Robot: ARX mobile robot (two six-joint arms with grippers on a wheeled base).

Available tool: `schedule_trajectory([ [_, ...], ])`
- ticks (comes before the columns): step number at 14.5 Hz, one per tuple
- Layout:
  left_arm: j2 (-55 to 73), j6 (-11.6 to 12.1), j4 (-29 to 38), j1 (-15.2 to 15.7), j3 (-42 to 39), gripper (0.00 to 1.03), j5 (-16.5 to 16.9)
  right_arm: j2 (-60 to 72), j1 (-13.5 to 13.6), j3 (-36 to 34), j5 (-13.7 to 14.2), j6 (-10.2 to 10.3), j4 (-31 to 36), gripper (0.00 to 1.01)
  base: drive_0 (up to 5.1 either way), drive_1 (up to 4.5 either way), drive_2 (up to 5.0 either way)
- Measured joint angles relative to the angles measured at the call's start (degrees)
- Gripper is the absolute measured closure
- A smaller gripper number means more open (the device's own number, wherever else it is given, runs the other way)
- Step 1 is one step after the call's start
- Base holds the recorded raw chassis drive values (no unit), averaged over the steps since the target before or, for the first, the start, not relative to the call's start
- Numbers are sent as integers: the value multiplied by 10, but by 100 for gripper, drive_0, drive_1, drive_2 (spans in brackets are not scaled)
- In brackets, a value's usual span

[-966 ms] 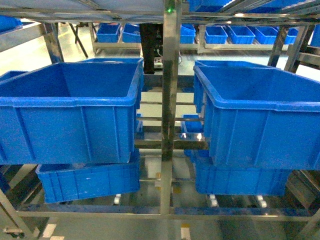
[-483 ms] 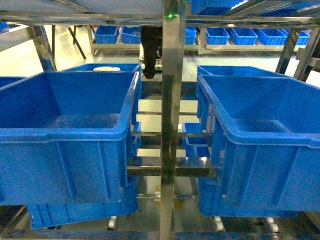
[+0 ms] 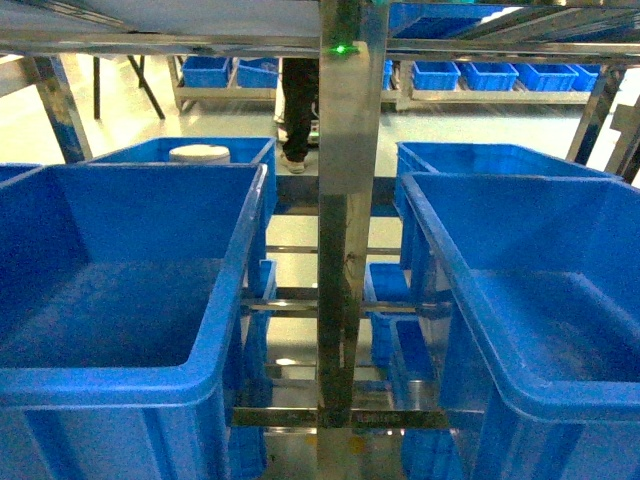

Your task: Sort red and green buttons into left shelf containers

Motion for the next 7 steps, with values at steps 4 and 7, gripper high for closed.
schedule_trajectory([
  [4,-2,0,0,0,0,78,0,3,0,0,0,0,6,67,0,0,0],
  [7,-2,0,0,0,0,78,1,123,21,25,29,0,94,67,0,0,0],
])
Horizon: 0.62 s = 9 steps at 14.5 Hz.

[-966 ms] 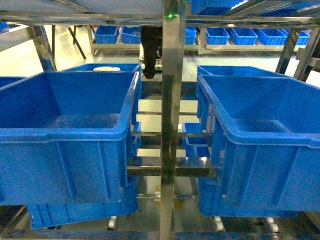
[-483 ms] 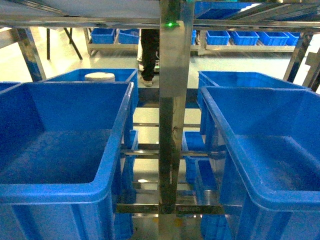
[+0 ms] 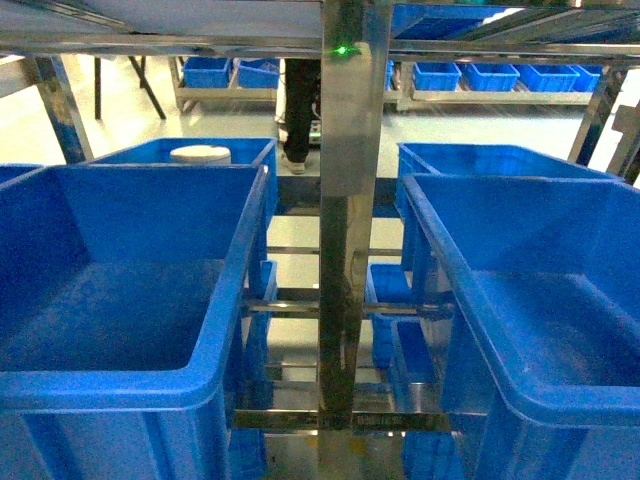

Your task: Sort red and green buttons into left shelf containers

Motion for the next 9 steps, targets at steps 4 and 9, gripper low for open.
schedule_trajectory([
  [4,0,0,0,0,0,78,0,210,18,107,38,-9,55,67,0,0,0],
  [9,0,0,0,0,0,78,0,473,24,288,67,-8,-8,67,0,0,0],
])
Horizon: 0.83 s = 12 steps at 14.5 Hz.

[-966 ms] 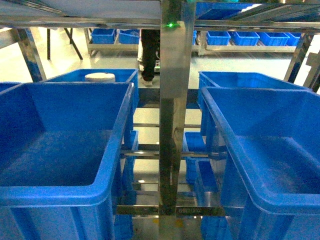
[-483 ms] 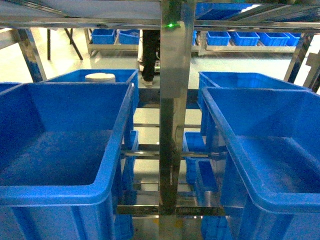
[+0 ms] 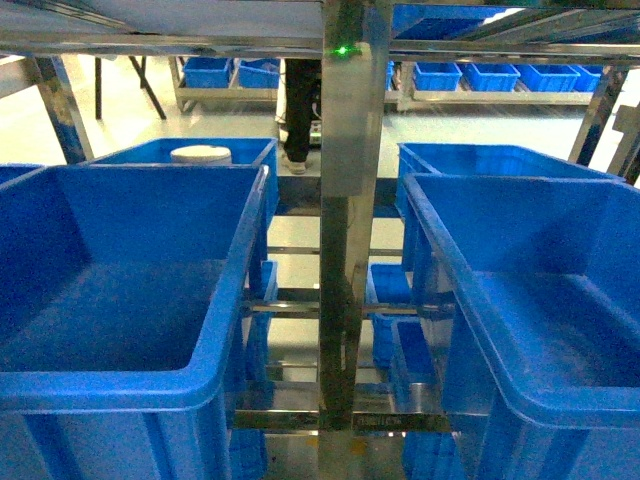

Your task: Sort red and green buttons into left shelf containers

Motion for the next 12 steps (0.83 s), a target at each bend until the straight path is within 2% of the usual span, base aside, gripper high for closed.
schedule_trajectory([
  [1,0,0,0,0,0,78,0,39,4,41,1,2,-34,67,0,0,0],
  [2,0,0,0,0,0,78,0,77,9,84,1,14,-69,67,0,0,0],
  [4,0,0,0,0,0,78,0,162,13,177,0,50,-153,67,0,0,0],
  [6,0,0,0,0,0,78,0,202,16,209,-3,68,-196,67,0,0,0],
  [8,0,0,0,0,0,78,0,208,19,212,-2,78,-198,63,0,0,0],
  [10,0,0,0,0,0,78,0,208,23,209,0,88,-175,37,0,0,0],
  [12,0,0,0,0,0,78,0,207,23,188,4,110,-140,13,0,0,0],
])
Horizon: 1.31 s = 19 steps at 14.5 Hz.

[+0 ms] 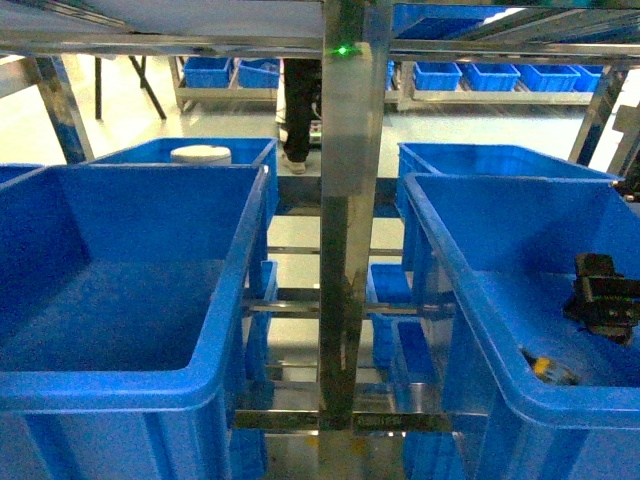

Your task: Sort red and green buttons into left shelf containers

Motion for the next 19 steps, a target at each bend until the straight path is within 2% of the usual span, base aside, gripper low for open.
schedule_trajectory([
  [1,0,0,0,0,0,78,0,-5,0,-18,5,7,33,1,0,0,0],
  [3,0,0,0,0,0,78,0,-34,-1,-54,19,11,104,3,0,0,0],
  [4,0,0,0,0,0,78,0,-40,-1,-60,23,11,119,3,0,0,0],
  [7,0,0,0,0,0,78,0,-135,-1,-143,38,6,232,3,0,0,0],
  [10,0,0,0,0,0,78,0,-285,0,-273,48,-40,345,3,0,0,0],
  [11,0,0,0,0,0,78,0,-355,2,-314,44,-54,342,3,0,0,0],
  [12,0,0,0,0,0,78,0,-435,12,-361,37,-64,309,3,0,0,0],
  [14,0,0,0,0,0,78,0,-587,18,-418,30,-68,210,3,0,0,0],
  [17,0,0,0,0,0,78,0,-838,-8,-442,11,-75,-7,3,0,0,0],
  [18,0,0,0,0,0,78,0,-893,-7,-443,7,-79,-54,3,0,0,0],
  [19,0,0,0,0,0,78,0,-905,-7,-443,7,-80,-54,3,0,0,0],
])
